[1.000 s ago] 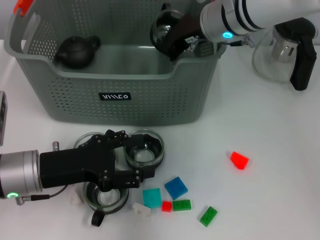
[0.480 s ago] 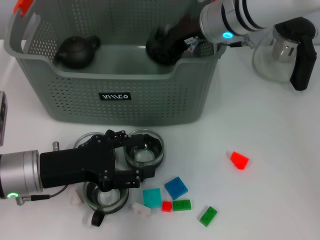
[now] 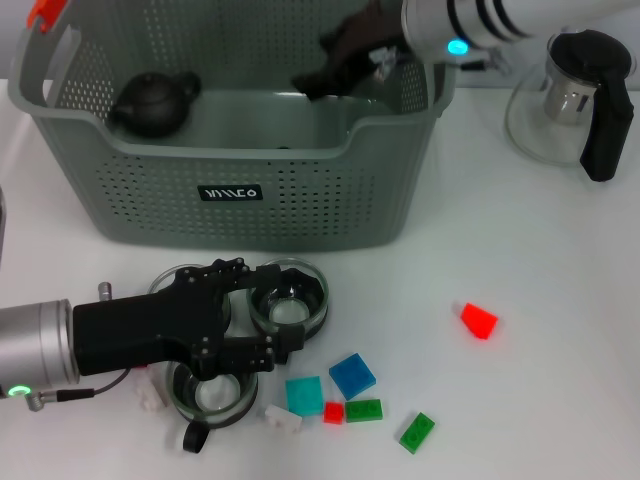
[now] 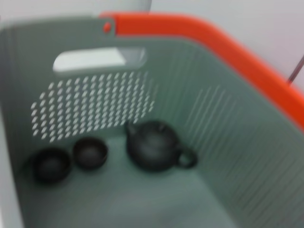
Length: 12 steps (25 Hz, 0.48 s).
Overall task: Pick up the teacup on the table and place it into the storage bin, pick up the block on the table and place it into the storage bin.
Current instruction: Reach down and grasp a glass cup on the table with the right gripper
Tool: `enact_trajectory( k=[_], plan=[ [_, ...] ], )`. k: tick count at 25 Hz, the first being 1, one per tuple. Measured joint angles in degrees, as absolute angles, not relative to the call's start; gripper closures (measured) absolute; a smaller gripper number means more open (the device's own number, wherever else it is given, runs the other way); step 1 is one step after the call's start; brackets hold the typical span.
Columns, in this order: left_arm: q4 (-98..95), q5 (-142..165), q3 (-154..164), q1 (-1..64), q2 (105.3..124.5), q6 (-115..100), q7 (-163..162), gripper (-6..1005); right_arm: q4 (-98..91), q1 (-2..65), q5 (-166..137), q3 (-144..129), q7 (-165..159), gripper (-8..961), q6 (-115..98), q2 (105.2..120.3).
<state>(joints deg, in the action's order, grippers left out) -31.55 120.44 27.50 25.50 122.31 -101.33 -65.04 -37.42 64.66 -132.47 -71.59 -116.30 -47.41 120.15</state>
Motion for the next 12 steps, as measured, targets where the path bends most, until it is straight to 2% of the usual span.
enact_trajectory(
  k=[1, 7, 12],
  plan=[
    [-31.6, 120.5, 27.4, 25.5, 122.29, -101.3, -65.0, 169, -38.9, 64.1, -132.3, -71.4, -116.3, 369, -47.3, 120.15],
    [-31.7, 120.7, 27.3, 25.5, 122.1, -101.5, -65.0, 169, -51.4, 57.6, -126.5, -71.4, -115.8, 314, -48.6, 120.2],
    [-32.0, 120.8, 27.2, 25.5, 121.94, -101.5, -65.0, 170, -61.6, 49.8, -118.7, -71.6, -113.8, 317, -55.6, 120.17]
  ],
)
